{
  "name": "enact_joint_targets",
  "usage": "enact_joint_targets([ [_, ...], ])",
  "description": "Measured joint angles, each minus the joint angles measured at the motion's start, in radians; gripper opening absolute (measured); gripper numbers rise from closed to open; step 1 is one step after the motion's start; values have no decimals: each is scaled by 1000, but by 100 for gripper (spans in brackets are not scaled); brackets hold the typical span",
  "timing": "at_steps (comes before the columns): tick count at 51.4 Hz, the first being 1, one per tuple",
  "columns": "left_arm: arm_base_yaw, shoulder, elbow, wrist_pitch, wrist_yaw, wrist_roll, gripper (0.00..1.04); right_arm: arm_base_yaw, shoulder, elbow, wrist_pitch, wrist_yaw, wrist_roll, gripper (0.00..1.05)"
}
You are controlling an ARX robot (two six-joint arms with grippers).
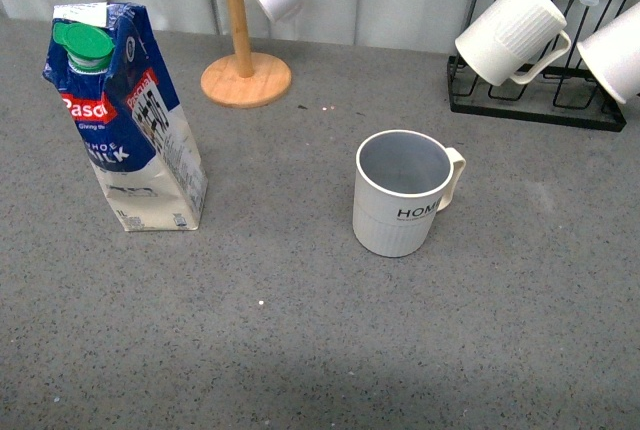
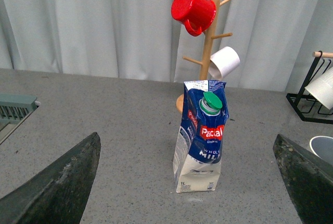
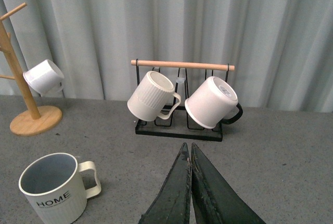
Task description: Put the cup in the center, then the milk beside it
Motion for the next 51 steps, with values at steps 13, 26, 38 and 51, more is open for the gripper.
enact_joint_targets([
  [13, 0, 0, 0, 0, 0, 0, 98, 0, -99, 0, -98, 0, 0, 1],
  [26, 0, 0, 0, 0, 0, 0, 98, 0, -193, 1, -199, 0, 0, 1],
  [38, 0, 0, 0, 0, 0, 0, 98, 0, -325, 1, -331, -3, 0, 1],
  [51, 0, 0, 0, 0, 0, 0, 98, 0, -325, 1, -331, -3, -1, 36],
])
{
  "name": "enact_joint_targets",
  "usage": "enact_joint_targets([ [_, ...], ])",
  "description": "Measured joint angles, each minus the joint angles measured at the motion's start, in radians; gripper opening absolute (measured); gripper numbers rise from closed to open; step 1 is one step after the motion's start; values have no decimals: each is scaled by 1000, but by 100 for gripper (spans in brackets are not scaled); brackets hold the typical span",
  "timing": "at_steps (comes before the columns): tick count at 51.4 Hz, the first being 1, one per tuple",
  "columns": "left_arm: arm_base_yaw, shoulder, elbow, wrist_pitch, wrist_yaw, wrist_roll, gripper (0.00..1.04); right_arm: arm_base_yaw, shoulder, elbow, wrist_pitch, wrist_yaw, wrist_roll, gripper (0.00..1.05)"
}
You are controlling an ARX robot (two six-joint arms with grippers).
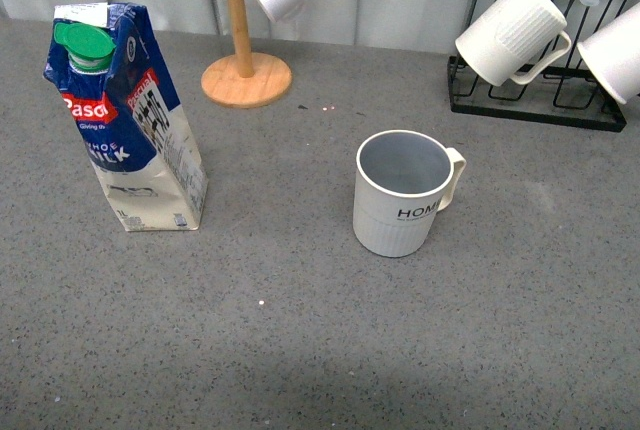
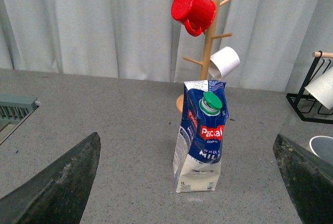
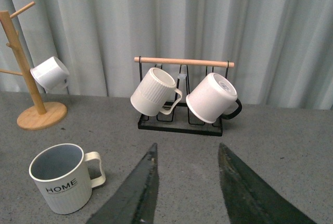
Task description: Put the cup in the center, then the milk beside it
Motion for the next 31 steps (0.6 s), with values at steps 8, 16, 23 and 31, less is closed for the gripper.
enact_joint_targets([
  [8, 0, 0, 0, 0, 0, 0, 98, 0, 0, 0, 0, 0, 0, 61],
  [16, 0, 0, 0, 0, 0, 0, 98, 0, 0, 0, 0, 0, 0, 86],
  [23, 0, 0, 0, 0, 0, 0, 98, 0, 0, 0, 0, 0, 1, 96],
  [31, 0, 0, 0, 0, 0, 0, 98, 0, 0, 0, 0, 0, 1, 95],
])
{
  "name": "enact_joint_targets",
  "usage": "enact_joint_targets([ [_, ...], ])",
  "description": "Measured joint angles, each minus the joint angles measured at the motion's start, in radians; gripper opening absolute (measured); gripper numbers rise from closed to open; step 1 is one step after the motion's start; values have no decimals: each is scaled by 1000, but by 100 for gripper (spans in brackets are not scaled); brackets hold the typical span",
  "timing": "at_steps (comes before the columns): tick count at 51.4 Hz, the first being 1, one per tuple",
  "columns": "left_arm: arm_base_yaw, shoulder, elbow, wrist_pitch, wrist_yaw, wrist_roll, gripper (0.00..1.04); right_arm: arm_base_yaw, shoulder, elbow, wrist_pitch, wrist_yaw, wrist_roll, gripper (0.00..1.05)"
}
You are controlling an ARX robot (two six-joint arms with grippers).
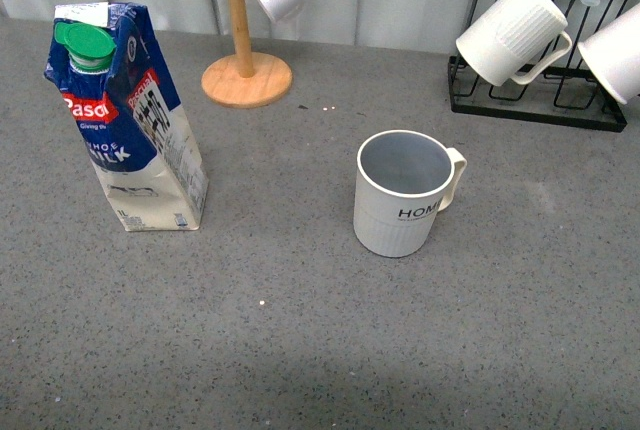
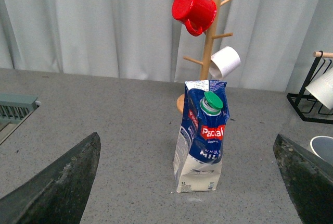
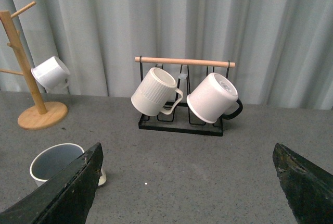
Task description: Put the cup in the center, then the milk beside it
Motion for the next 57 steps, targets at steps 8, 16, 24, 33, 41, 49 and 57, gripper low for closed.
enact_joint_targets([
  [8, -5, 5, 2, -7, -18, 0, 98, 0, 0, 0, 0, 0, 0, 95],
  [16, -15, 122, 31, -116, -123, -16, 98, 0, 0, 0, 0, 1, 0, 95],
  [24, 64, 312, 33, 83, -35, -51, 98, 0, -1, 0, 0, 0, 0, 95],
  [33, 23, 725, 43, 433, -36, -84, 98, 0, -1, 0, 0, 0, 0, 95],
  [41, -23, 970, 77, 591, -55, -97, 98, 0, -1, 0, 0, 0, 0, 95],
  [49, -77, 1126, 120, 676, -60, -98, 98, 0, -1, 0, 0, 0, 0, 95],
  [57, -107, 1254, 186, 709, -38, -88, 98, 0, -1, 0, 0, 0, 0, 95],
])
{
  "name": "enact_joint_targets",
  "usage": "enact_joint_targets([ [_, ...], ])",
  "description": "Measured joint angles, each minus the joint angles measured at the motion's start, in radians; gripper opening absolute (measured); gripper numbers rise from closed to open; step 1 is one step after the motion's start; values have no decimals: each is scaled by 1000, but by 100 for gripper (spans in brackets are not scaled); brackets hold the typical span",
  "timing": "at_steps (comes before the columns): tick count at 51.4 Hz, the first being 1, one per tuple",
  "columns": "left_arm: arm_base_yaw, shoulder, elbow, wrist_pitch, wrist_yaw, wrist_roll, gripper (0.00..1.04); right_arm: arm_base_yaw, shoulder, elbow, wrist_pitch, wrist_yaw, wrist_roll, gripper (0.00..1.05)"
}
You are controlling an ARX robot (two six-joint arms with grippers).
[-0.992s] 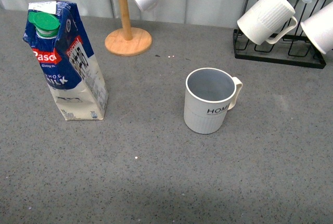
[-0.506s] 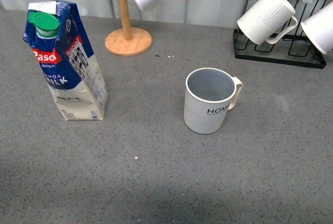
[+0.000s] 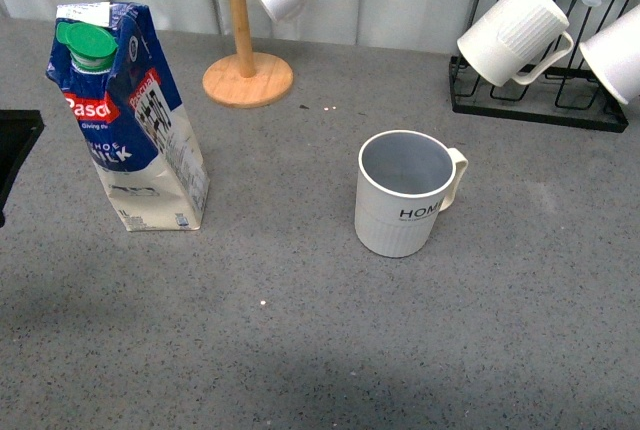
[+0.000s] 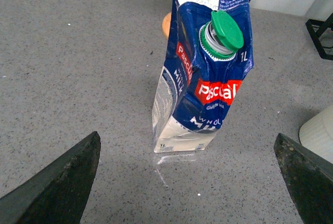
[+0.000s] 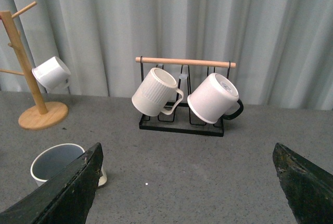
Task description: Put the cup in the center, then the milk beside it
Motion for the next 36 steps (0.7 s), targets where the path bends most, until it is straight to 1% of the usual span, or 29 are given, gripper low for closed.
enact_joint_targets([
  [8, -27, 130, 81, 3, 5, 13, 98, 0, 0, 0, 0, 0, 0, 95],
  [24, -71, 231, 149, 17, 10, 22, 98, 0, 0, 0, 0, 0, 0, 95],
  [26, -74, 238, 154, 18, 21, 22, 98, 0, 0, 0, 0, 0, 0, 95],
  [36, -77, 296, 186, 31, 15, 35, 98, 0, 0, 0, 0, 0, 0, 95],
])
